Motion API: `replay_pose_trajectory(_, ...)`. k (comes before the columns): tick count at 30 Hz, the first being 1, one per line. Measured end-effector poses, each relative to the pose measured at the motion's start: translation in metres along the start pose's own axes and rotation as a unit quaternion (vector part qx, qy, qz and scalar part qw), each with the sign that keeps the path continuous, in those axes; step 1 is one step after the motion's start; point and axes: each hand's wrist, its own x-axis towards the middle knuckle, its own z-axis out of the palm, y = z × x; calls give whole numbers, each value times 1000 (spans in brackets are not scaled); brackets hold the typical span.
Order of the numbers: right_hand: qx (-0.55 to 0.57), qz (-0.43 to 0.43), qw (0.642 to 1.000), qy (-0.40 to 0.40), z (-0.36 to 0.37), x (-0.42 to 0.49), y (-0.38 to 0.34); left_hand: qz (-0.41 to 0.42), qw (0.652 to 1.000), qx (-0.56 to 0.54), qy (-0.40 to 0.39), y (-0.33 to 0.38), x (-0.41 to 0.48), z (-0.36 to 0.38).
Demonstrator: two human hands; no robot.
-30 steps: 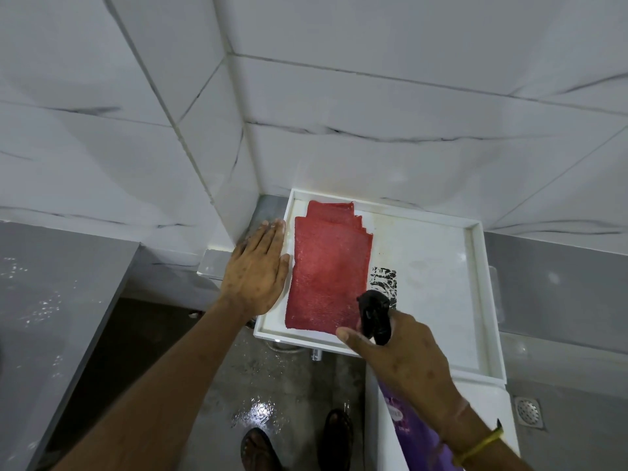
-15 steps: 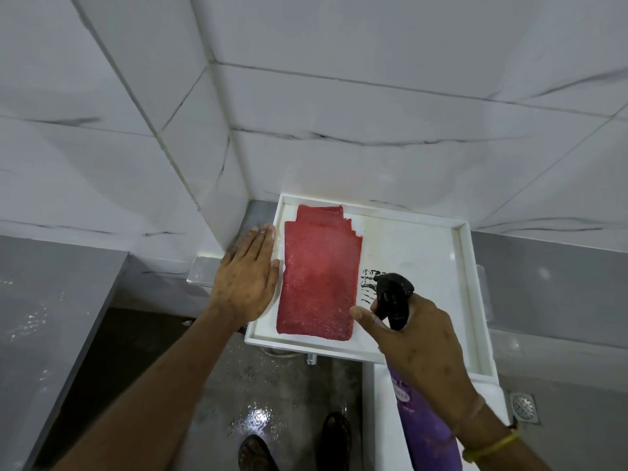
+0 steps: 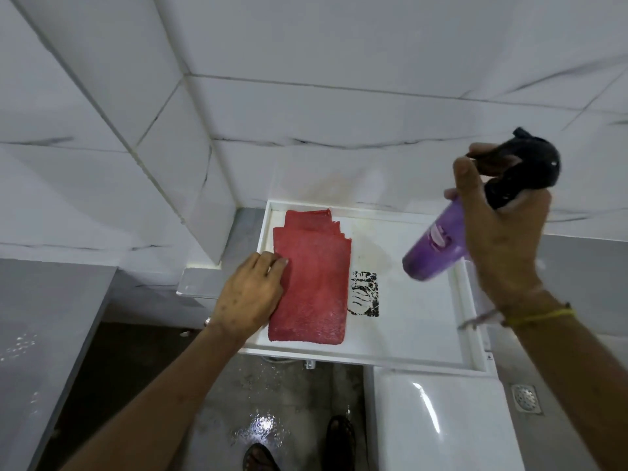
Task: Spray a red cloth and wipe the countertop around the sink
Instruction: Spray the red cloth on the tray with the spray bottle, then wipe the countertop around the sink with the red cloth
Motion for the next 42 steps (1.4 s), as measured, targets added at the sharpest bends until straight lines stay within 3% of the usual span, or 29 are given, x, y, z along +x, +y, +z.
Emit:
replay_pose_trajectory(3, -20, -10, 1000, 10, 10, 20, 33, -106, 991, -74, -29, 10, 9, -6)
replay_pose_trajectory(7, -51, -2, 999, 2, 14, 32, 64, -233, 965, -118, -10, 24, 25, -11)
replay_pose_trajectory(16, -67, 24, 996, 55, 16, 34, 78, -396, 899, -168, -77, 43, 47, -11)
replay_pose_trajectory(25, -88, 133, 987, 15, 2, 22, 77, -425, 841, -328, -72, 31, 52, -16)
replay_pose_trajectory(29, -76, 165, 980, 83, -12, -37, 63, -363, 823, -432, -68, 27, 44, -38)
replay_pose_trajectory(32, -10, 211, 977, 3, -15, -96, 52, -302, 823, -478, -55, 35, 29, -66)
replay_pose_trajectory(35, 106, 343, 912, -198, 3, -121, 37, -258, 811, -522, -56, 42, 4, -103)
replay_pose_trajectory(38, 307, 431, 758, -382, 26, -130, 13, -219, 796, -561, -62, 43, -28, -141)
replay_pose_trajectory(40, 391, 485, 668, -408, 36, -141, 1, -201, 800, -561, -71, 41, -49, -162)
replay_pose_trajectory(42, 418, 508, 634, -407, 47, -152, -10, -207, 802, -556, -67, 35, -71, -173)
